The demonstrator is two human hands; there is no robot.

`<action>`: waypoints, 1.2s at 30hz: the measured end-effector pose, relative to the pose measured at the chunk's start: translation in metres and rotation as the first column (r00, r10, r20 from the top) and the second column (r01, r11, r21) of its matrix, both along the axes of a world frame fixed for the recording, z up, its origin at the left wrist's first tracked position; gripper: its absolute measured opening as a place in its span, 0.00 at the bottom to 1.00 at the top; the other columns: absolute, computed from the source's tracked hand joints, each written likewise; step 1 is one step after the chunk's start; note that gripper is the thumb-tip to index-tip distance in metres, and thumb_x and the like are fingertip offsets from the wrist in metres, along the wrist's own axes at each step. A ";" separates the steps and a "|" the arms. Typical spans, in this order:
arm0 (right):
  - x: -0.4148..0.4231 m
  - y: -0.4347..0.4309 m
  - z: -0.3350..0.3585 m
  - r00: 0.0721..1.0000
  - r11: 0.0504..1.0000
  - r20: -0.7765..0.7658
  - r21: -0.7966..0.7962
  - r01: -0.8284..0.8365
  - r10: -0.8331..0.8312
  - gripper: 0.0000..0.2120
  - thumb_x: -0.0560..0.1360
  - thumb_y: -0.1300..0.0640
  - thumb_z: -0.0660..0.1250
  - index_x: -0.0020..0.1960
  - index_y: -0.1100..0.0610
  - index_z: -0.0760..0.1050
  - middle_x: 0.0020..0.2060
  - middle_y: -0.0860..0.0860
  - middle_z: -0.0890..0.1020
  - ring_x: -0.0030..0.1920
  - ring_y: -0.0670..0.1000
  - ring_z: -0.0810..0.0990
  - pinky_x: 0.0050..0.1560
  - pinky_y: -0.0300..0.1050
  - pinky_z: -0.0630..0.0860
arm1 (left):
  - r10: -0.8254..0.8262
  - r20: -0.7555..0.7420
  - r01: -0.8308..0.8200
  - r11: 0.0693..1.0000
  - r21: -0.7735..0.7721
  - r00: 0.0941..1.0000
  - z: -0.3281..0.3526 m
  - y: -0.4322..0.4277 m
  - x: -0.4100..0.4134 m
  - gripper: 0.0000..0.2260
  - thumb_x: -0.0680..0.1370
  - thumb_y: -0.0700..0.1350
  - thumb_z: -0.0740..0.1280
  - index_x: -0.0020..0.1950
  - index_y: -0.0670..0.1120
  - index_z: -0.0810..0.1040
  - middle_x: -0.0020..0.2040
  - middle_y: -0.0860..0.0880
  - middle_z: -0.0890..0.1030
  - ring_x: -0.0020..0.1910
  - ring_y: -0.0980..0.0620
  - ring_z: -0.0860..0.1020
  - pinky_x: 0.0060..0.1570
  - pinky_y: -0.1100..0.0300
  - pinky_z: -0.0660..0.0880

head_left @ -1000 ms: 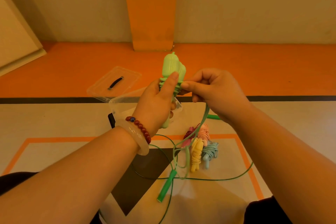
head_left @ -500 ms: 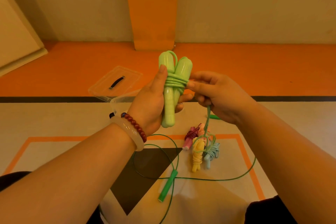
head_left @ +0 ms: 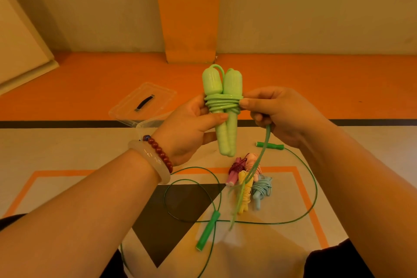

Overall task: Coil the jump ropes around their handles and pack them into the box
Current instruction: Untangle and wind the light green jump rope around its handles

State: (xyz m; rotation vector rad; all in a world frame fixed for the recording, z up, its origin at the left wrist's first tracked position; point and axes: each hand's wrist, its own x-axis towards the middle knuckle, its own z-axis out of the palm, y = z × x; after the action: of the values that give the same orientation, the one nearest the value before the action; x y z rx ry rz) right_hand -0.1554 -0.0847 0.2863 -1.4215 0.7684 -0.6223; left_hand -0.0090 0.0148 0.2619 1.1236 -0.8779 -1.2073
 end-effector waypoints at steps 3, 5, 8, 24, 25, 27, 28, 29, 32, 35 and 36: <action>-0.001 0.001 0.002 0.998 0.998 -0.008 0.024 -0.055 0.055 0.08 0.63 0.61 0.71 0.41 0.61 0.77 0.32 0.54 0.79 0.24 0.43 0.69 0.23 0.32 0.62 | -0.067 0.032 0.067 0.998 -0.007 0.997 0.003 0.000 0.005 0.16 0.79 0.32 0.59 0.63 0.48 0.72 0.53 0.48 0.81 0.53 0.51 0.80 0.49 0.55 0.79; -0.002 0.001 0.002 0.996 0.993 -0.011 0.067 -0.093 0.094 0.09 0.62 0.59 0.70 0.41 0.62 0.76 0.32 0.54 0.79 0.24 0.43 0.69 0.22 0.32 0.62 | -0.097 0.025 0.098 0.995 -0.021 0.995 0.005 0.001 0.006 0.16 0.79 0.31 0.58 0.61 0.50 0.72 0.50 0.49 0.83 0.48 0.51 0.83 0.46 0.56 0.81; -0.001 0.002 0.000 0.995 0.990 0.000 0.100 -0.104 0.105 0.11 0.62 0.59 0.69 0.42 0.63 0.74 0.33 0.53 0.79 0.24 0.42 0.69 0.22 0.32 0.61 | -0.102 0.042 0.103 0.994 -0.019 0.994 0.006 0.000 0.006 0.17 0.80 0.32 0.58 0.59 0.51 0.73 0.48 0.51 0.84 0.46 0.51 0.84 0.44 0.57 0.81; 0.006 0.008 -0.007 0.995 0.995 -0.096 -0.093 -0.049 0.040 0.03 0.71 0.63 0.72 0.43 0.58 0.80 0.27 0.47 0.80 0.25 0.42 0.71 0.27 0.33 0.67 | 0.056 0.034 -0.058 0.996 0.071 0.998 0.007 -0.001 0.001 0.09 0.80 0.47 0.62 0.60 0.51 0.73 0.48 0.49 0.82 0.41 0.52 0.84 0.35 0.58 0.80; 0.006 0.008 -0.007 0.994 0.992 -0.109 -0.119 -0.038 0.025 0.03 0.71 0.63 0.72 0.43 0.57 0.80 0.27 0.46 0.80 0.25 0.42 0.71 0.28 0.34 0.68 | 0.043 0.030 -0.046 0.996 0.079 0.999 0.008 -0.001 0.002 0.09 0.80 0.47 0.63 0.59 0.52 0.73 0.48 0.49 0.83 0.42 0.51 0.84 0.35 0.57 0.80; 0.005 0.010 -0.007 0.994 0.988 -0.108 -0.150 -0.034 0.018 0.04 0.70 0.63 0.73 0.43 0.56 0.80 0.27 0.47 0.81 0.26 0.42 0.72 0.29 0.33 0.68 | 0.023 0.033 -0.026 0.996 0.090 0.999 0.010 -0.001 0.005 0.09 0.80 0.47 0.63 0.60 0.52 0.73 0.49 0.49 0.83 0.44 0.49 0.84 0.37 0.54 0.81; 0.005 0.011 -0.006 0.994 0.987 -0.101 -0.155 -0.052 0.036 0.05 0.69 0.63 0.73 0.45 0.57 0.80 0.29 0.48 0.82 0.27 0.42 0.75 0.29 0.32 0.68 | 0.017 0.044 -0.021 0.995 0.093 0.999 0.010 -0.001 0.005 0.09 0.80 0.47 0.63 0.60 0.52 0.72 0.50 0.48 0.83 0.44 0.49 0.84 0.38 0.54 0.82; 0.005 0.013 -0.006 0.993 0.985 -0.099 -0.157 -0.076 0.060 0.07 0.69 0.63 0.73 0.47 0.57 0.80 0.32 0.49 0.84 0.30 0.42 0.78 0.29 0.31 0.69 | 0.016 0.057 -0.021 0.995 0.096 0.998 0.010 0.000 0.006 0.10 0.80 0.47 0.63 0.61 0.52 0.72 0.50 0.48 0.83 0.45 0.48 0.84 0.39 0.53 0.82; 0.006 0.019 -0.008 0.988 0.966 -0.142 -0.237 -0.100 0.068 0.13 0.67 0.64 0.76 0.50 0.59 0.79 0.40 0.53 0.85 0.39 0.48 0.85 0.40 0.40 0.80 | 0.018 0.074 -0.027 0.993 0.114 0.997 0.008 0.001 0.007 0.10 0.80 0.48 0.63 0.62 0.52 0.72 0.51 0.47 0.83 0.47 0.46 0.83 0.47 0.45 0.81; 0.009 0.022 -0.011 0.979 0.937 -0.205 -0.343 -0.062 -0.010 0.15 0.65 0.60 0.78 0.49 0.55 0.78 0.44 0.54 0.84 0.46 0.54 0.84 0.52 0.56 0.79 | 0.022 0.078 -0.032 0.991 0.132 0.997 0.007 0.002 0.008 0.13 0.80 0.48 0.63 0.64 0.51 0.72 0.51 0.47 0.83 0.47 0.46 0.82 0.52 0.40 0.78; 0.010 0.021 -0.013 0.973 0.920 -0.230 -0.386 -0.063 -0.029 0.15 0.65 0.59 0.78 0.49 0.53 0.78 0.45 0.53 0.84 0.46 0.53 0.82 0.53 0.57 0.78 | 0.023 0.079 -0.033 0.990 0.138 0.997 0.007 0.002 0.008 0.14 0.80 0.48 0.63 0.65 0.51 0.71 0.53 0.47 0.83 0.49 0.45 0.82 0.53 0.40 0.78</action>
State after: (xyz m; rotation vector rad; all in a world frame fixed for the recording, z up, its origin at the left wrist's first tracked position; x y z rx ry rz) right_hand -0.1454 -0.0634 0.2738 -1.8934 0.8434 -0.6260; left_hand -0.0011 0.0170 0.2694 1.2986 -0.8431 -1.2238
